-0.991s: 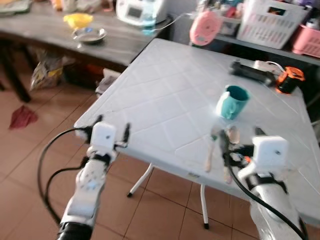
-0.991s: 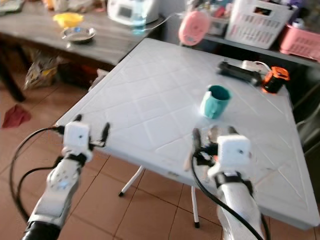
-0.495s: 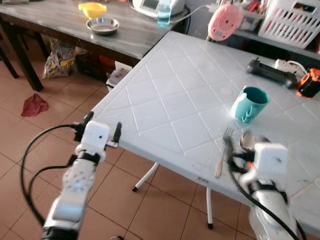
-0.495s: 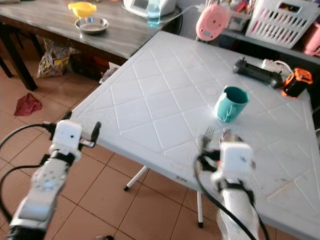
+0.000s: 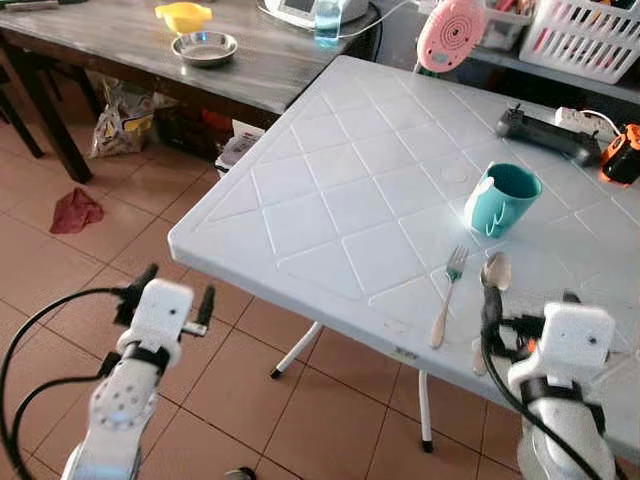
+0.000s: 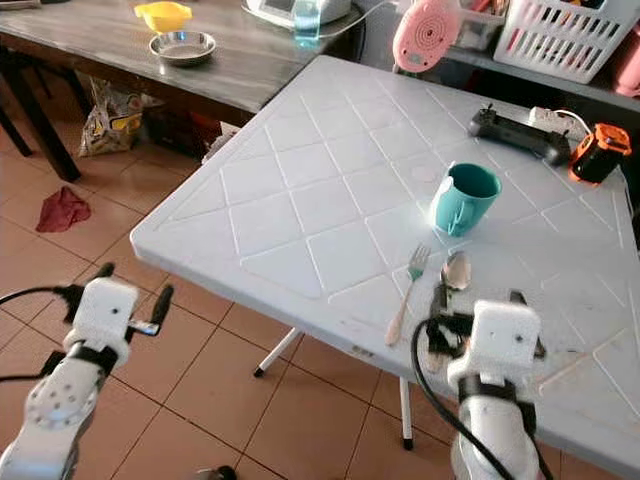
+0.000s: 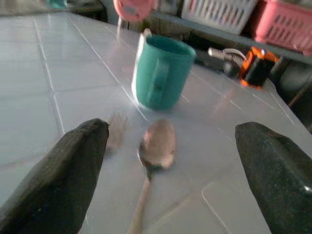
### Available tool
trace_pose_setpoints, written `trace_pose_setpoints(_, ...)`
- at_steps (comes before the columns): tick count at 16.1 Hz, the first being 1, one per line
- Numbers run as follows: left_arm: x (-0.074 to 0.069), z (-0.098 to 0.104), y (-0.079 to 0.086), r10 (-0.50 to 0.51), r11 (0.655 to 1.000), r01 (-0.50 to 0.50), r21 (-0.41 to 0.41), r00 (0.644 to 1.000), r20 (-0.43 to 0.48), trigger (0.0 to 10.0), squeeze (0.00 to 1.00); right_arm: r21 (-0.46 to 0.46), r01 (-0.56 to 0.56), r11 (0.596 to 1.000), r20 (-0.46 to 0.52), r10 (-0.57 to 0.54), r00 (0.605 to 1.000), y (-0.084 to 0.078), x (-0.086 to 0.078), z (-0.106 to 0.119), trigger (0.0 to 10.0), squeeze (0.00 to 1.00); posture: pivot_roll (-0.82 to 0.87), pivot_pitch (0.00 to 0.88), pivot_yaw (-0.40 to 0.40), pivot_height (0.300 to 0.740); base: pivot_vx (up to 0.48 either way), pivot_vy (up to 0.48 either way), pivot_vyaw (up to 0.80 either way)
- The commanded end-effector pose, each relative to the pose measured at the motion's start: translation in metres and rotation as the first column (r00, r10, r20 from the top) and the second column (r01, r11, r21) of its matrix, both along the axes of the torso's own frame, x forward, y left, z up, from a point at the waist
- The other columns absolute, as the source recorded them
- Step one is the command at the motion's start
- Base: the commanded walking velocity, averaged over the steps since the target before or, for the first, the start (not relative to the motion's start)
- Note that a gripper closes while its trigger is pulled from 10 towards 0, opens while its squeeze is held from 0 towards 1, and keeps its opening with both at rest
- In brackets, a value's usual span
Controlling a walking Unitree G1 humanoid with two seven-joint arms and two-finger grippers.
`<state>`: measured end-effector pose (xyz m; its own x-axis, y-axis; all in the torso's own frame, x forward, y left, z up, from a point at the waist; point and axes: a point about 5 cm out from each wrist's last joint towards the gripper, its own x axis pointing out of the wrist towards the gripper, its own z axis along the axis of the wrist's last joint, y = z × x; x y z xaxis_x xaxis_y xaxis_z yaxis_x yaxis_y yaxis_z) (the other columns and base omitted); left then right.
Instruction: Setting the table
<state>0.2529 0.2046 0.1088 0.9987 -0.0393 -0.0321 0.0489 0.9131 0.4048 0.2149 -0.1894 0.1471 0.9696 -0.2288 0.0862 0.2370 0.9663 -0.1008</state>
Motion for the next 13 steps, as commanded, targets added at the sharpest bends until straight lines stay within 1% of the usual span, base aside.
trace_pose_setpoints(1,-0.005,0.0,-0.003,-0.01,1.0,0.01,0.005,1.0,0.0,10.0,0.0,-0.006,-0.03,1.0,0.006,0.03,1.0,0.001,0.004,0.001,10.0,0.0,0.16,0.159,-0.093,0.74,0.0,0.0,0.0)
trace_pose_setpoints(2,-0.006,-0.001,-0.005,-0.017,1.0,0.017,0.009,1.0,-0.001,10.0,0.0,-0.01,-0.044,0.999,0.011,0.044,0.999,0.001,0.006,0.002,10.0,0.0,0.17,0.163,-0.098,0.74,0.0,0.0,0.0)
trace_pose_setpoints(4,-0.006,-0.001,-0.003,0.011,1.0,-0.011,0.0,1.0,-0.008,10.0,0.0,-0.018,-0.056,0.998,0.02,0.056,0.998,0.001,0.013,0.005,10.0,0.0,0.19,0.168,-0.104,0.74,0.0,0.0,0.0)
trace_pose_setpoints(6,-0.006,0.001,-0.006,0.011,1.0,-0.011,-0.015,1.0,-0.001,10.0,0.0,-0.014,-0.073,0.997,0.029,0.073,0.997,0.005,0.021,0.007,10.0,0.0,0.21,0.178,-0.123,0.74,0.0,0.0,0.0)
trace_pose_setpoints(7,-0.004,0.007,-0.013,-0.013,1.0,0.014,-0.027,0.999,0.036,10.0,0.0,-0.014,-0.105,0.994,0.047,0.105,0.993,0.012,0.026,0.011,10.0,0.0,0.22,0.175,-0.139,0.74,0.0,0.0,0.0)
trace_pose_setpoints(8,-0.002,0.007,-0.017,-0.027,0.999,0.028,-0.015,0.998,0.055,10.0,0.0,-0.023,-0.114,0.993,0.043,0.114,0.993,0.014,0.027,0.01,10.0,0.0,0.23,0.164,-0.14,0.74,0.0,0.0,0.0)
trace_pose_setpoints(9,0.002,0.009,-0.018,0.003,0.999,0.0,-0.048,0.998,0.063,10.0,0.0,-0.028,-0.116,0.993,0.023,0.117,0.993,0.014,0.028,0.007,10.0,0.0,0.22,0.165,-0.139,0.74,0.0,0.0,0.0)
trace_pose_setpoints(10,0.009,0.012,-0.022,0.004,0.998,0.001,-0.067,0.997,0.073,10.0,0.0,-0.024,-0.11,0.994,0.02,0.11,0.994,0.011,0.028,0.007,10.0,0.0,0.2,0.157,-0.124,0.74,0.0,0.0,-0.71)
trace_pose_setpoints(12,0.016,0.011,-0.031,-0.03,0.996,0.036,-0.078,0.997,0.073,10.0,0.0,-0.012,-0.068,0.998,0.023,0.069,0.997,0.004,0.026,0.007,10.0,0.0,0.18,0.149,-0.118,0.74,0.0,0.0,-0.71)
trace_pose_setpoints(13,0.022,0.016,-0.036,-0.058,0.994,0.066,-0.085,0.994,0.09,10.0,0.0,-0.006,-0.046,0.999,0.026,0.046,0.999,0.001,0.024,0.007,10.0,0.0,0.18,0.139,-0.113,0.74,0.0,0.0,-0.71)
